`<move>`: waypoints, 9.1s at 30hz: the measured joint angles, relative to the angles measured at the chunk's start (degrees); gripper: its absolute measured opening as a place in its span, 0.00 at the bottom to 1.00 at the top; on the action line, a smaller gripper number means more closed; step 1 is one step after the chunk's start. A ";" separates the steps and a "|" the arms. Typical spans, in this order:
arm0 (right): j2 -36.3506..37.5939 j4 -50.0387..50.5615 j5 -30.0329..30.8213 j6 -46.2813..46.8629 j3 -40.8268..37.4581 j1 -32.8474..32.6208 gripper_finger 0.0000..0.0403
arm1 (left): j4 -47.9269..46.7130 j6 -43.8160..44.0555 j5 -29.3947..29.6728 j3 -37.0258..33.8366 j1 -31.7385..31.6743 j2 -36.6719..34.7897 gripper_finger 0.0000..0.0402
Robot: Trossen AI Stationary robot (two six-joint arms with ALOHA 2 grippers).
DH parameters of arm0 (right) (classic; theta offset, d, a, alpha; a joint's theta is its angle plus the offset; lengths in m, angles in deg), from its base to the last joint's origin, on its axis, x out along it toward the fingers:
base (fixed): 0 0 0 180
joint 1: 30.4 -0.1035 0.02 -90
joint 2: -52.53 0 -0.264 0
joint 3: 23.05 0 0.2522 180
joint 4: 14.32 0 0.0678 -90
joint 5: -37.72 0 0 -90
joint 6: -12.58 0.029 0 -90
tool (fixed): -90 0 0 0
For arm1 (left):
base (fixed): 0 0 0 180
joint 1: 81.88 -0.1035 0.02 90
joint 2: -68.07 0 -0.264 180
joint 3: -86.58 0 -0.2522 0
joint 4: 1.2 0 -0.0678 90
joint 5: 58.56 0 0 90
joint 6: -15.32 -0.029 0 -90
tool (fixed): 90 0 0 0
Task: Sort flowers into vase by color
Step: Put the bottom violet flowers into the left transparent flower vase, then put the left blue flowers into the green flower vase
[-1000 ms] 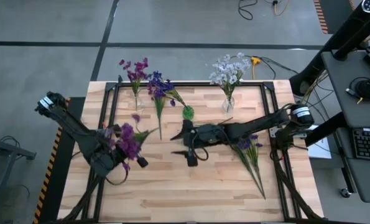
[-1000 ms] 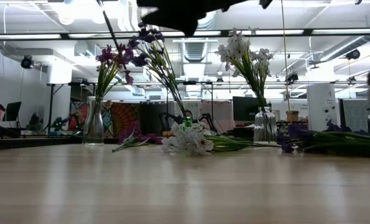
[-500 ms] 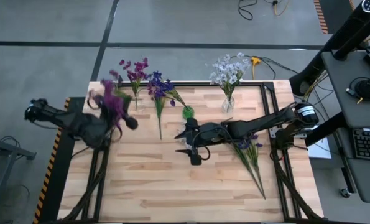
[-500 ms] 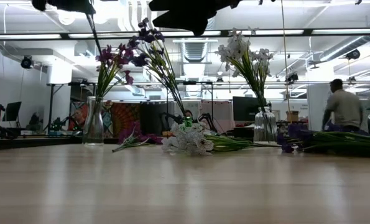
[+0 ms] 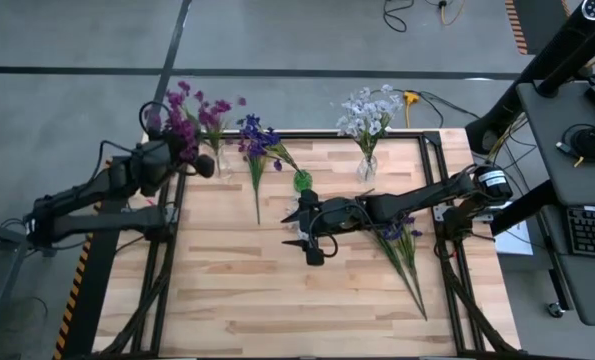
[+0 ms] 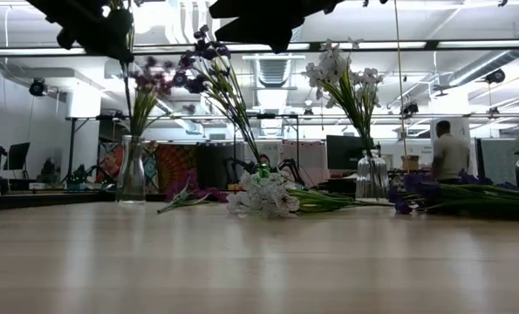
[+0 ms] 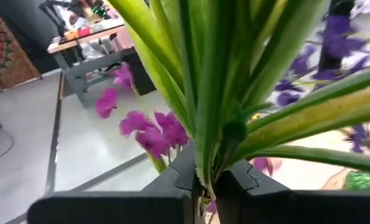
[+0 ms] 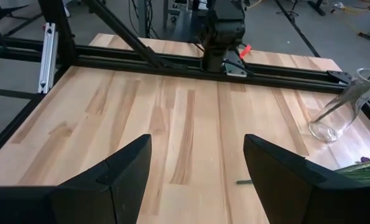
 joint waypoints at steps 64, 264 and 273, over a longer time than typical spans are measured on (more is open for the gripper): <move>0.34 4.54 0.06 3.24 0.71 0.00 0.66 | -30.87 16.35 -13.44 7.93 -2.67 2.75 0.75; 8.35 -53.74 12.99 -5.77 -27.59 19.89 0.07 | -30.26 16.31 -28.85 21.99 -2.57 -3.72 0.75; 6.23 -54.50 13.03 -7.29 -27.59 19.89 0.07 | -30.24 16.31 -28.85 21.97 -2.56 -3.72 0.75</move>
